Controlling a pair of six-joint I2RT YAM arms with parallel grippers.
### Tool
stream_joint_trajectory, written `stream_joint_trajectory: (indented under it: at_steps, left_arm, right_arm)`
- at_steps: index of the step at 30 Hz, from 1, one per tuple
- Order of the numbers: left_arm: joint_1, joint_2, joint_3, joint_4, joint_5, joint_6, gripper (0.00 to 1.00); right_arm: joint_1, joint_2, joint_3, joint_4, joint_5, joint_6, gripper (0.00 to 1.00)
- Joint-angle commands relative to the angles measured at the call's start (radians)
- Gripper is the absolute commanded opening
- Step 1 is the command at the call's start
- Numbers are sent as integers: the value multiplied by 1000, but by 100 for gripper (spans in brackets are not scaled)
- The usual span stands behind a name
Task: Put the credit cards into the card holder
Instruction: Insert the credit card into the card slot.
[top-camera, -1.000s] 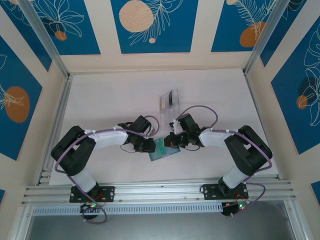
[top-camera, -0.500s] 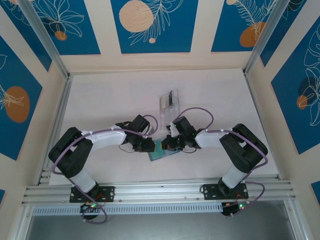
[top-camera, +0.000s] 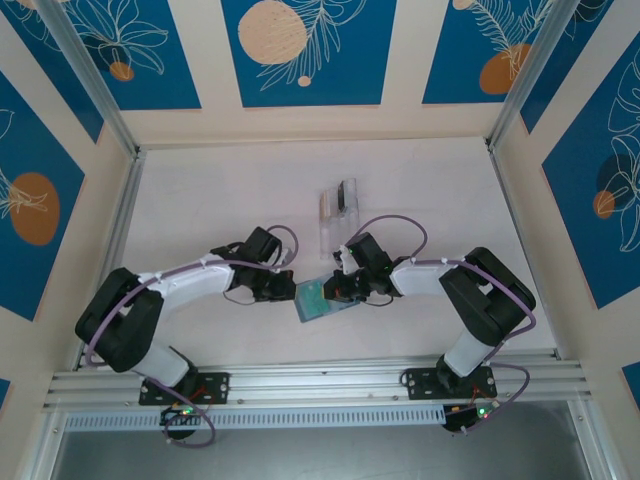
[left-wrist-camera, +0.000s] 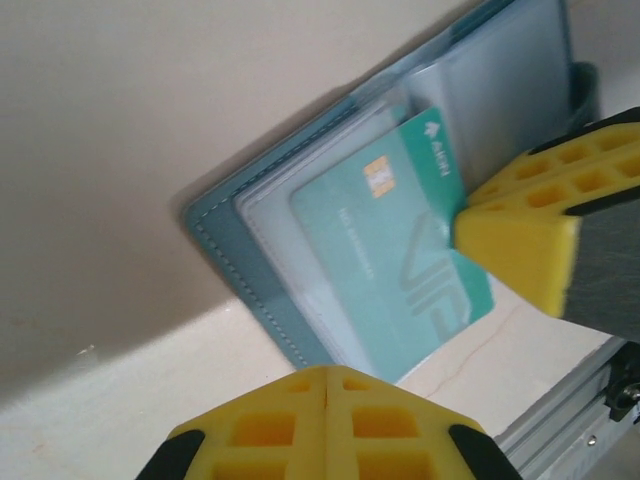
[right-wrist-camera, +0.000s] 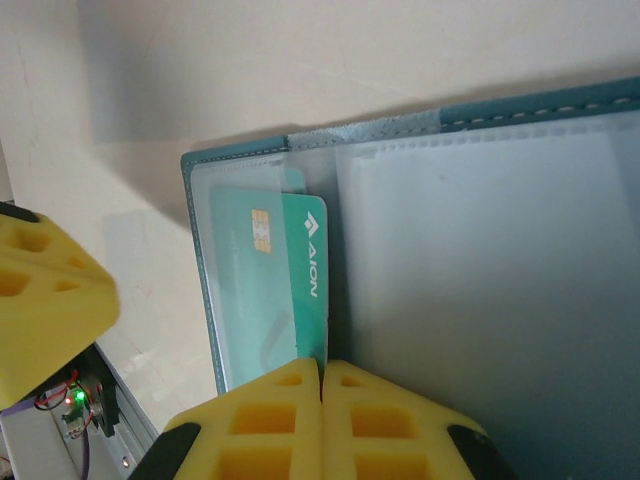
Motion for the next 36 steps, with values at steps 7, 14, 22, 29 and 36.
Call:
stream_joint_trajectory:
  at_steps: [7,14,22,29,36]
  left_arm:
    - [2,99,-10,58,29,0,0]
    - [-5,144,2,91,35,-7,0]
    - [-13,163,14,102,38,-10,0]
    - [-15,161,9,98,29,-7,0]
    - [-13,155,-12,109,25,-8,0]
  right_arm:
    - [19,6,23,-94,4,-23,0]
    - [55,28,42,-76,1,-8,0]
    - [88,42,56,-55,-1,18,0]
    - [91,-10,84,-156,59,-22,11]
    - [91,-92,158,-360,152,-106,35]
